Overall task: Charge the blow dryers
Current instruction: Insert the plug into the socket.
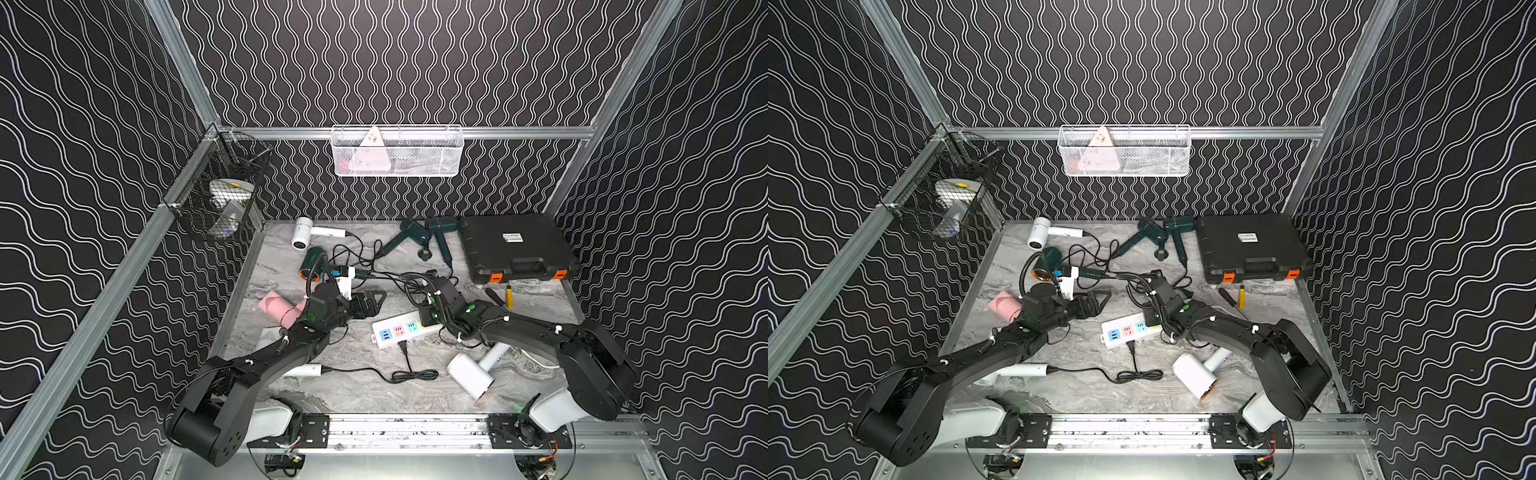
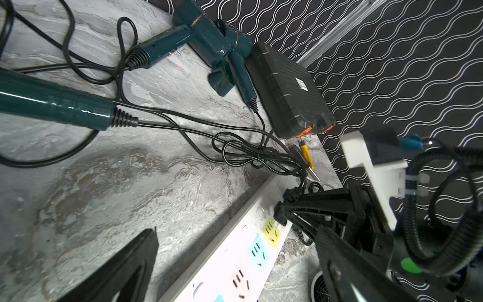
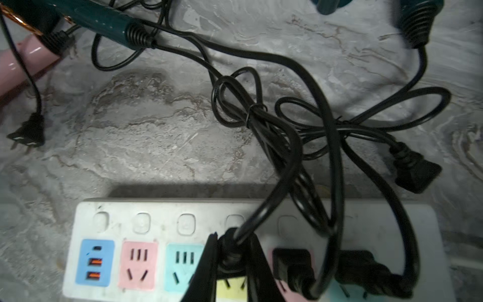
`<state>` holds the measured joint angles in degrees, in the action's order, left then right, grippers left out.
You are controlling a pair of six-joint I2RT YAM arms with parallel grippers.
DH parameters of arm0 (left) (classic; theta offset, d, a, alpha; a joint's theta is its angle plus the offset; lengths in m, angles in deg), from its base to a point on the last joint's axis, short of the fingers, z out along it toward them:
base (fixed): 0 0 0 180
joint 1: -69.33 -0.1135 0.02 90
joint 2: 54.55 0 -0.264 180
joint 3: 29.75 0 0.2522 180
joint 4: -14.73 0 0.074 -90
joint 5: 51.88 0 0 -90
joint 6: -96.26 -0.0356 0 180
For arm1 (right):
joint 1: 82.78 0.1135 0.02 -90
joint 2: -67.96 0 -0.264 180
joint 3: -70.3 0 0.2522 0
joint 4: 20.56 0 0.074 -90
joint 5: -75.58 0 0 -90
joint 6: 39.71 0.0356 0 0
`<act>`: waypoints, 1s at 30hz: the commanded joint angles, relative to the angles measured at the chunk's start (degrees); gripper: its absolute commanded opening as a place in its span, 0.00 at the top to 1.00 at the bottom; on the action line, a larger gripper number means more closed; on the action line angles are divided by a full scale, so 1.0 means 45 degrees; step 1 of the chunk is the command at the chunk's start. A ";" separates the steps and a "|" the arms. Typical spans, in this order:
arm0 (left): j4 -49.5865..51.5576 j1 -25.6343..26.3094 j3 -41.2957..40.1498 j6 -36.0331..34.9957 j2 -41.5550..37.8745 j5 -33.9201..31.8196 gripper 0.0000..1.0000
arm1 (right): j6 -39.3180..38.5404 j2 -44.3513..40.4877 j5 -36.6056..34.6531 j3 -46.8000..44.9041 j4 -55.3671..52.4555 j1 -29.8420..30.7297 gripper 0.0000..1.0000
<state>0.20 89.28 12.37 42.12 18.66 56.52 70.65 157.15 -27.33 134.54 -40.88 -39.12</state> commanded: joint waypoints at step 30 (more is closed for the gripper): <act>-0.0060 -0.0071 -0.0169 -0.0234 -0.0252 -0.0393 0.01 | 0.2150 0.0476 -0.3147 -0.0824 0.0482 0.1504 1.00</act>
<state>0.24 89.17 11.74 42.12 17.85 54.88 78.35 159.55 -40.10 131.24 -34.46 -32.63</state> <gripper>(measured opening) 0.989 0.169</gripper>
